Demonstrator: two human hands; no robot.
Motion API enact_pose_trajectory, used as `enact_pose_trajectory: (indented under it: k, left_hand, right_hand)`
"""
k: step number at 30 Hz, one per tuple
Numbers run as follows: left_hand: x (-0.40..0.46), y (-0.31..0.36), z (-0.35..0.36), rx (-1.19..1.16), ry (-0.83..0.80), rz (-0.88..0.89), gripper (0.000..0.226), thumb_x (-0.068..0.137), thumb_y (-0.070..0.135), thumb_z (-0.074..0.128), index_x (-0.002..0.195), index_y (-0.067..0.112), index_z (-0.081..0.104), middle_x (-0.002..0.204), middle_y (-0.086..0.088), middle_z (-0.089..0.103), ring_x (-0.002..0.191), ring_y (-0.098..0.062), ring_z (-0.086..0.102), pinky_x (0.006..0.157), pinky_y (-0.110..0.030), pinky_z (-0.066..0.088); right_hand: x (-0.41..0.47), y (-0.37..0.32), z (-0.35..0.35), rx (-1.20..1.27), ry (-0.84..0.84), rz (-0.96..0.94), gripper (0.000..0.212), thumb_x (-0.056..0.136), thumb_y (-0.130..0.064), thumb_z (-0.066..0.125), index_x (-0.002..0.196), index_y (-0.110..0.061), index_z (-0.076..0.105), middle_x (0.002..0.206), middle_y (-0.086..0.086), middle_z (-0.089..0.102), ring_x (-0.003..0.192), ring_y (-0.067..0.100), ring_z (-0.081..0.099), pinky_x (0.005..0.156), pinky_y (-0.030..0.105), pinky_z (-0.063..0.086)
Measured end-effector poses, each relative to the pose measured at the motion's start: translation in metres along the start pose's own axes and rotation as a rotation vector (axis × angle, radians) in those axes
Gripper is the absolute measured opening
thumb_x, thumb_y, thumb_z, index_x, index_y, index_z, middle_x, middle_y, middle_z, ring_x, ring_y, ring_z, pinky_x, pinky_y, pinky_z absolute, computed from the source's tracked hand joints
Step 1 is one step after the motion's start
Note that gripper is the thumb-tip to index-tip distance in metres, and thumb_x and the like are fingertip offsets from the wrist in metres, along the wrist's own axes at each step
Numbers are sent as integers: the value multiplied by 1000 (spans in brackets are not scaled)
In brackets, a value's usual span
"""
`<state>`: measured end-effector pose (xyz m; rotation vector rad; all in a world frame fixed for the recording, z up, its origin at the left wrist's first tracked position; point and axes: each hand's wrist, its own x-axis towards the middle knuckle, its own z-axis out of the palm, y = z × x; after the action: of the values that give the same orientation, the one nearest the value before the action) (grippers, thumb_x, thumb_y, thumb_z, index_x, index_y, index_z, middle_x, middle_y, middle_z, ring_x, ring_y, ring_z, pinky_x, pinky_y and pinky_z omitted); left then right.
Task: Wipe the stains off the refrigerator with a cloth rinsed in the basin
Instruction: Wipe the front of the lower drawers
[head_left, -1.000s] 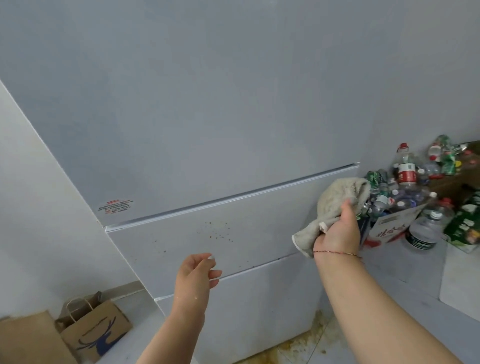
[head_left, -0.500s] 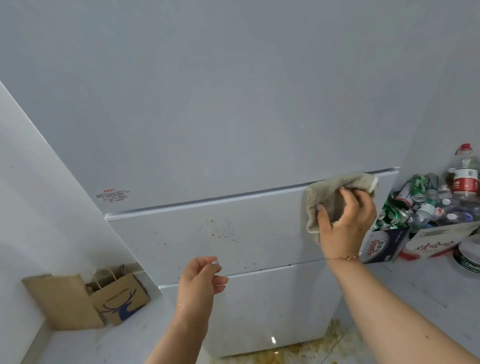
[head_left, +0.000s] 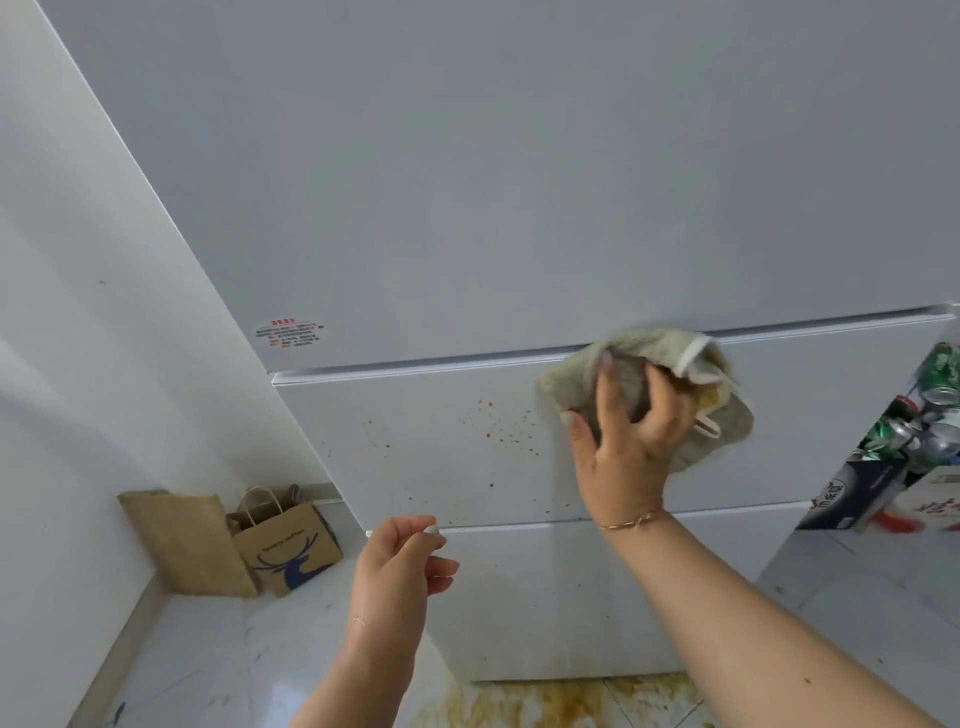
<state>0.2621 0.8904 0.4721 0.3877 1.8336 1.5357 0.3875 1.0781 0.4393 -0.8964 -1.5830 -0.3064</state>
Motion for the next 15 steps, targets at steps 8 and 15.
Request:
enact_pose_trajectory:
  k: [8,15]
  left_hand:
    - [15,0,-11,13,-11,-13,15,95,1,47,97,7,62,80,-10,61,63,-23,59,68,-36,51]
    - [34,16,-26,-15,-28,19,16,98,5,45,97,8,61,76,-11,61,61,-22,58,68,-36,51]
  right_hand:
    - [-41,6,12,-147,-98,-417,52,88,-44,61,136,-38,43,122,3,35,113,29,41,108,50,30]
    - [-8,-25,18,-105,-38,-411,49,85,-46,65,131,-34,51,126,0,39,115,27,40,100,57,34]
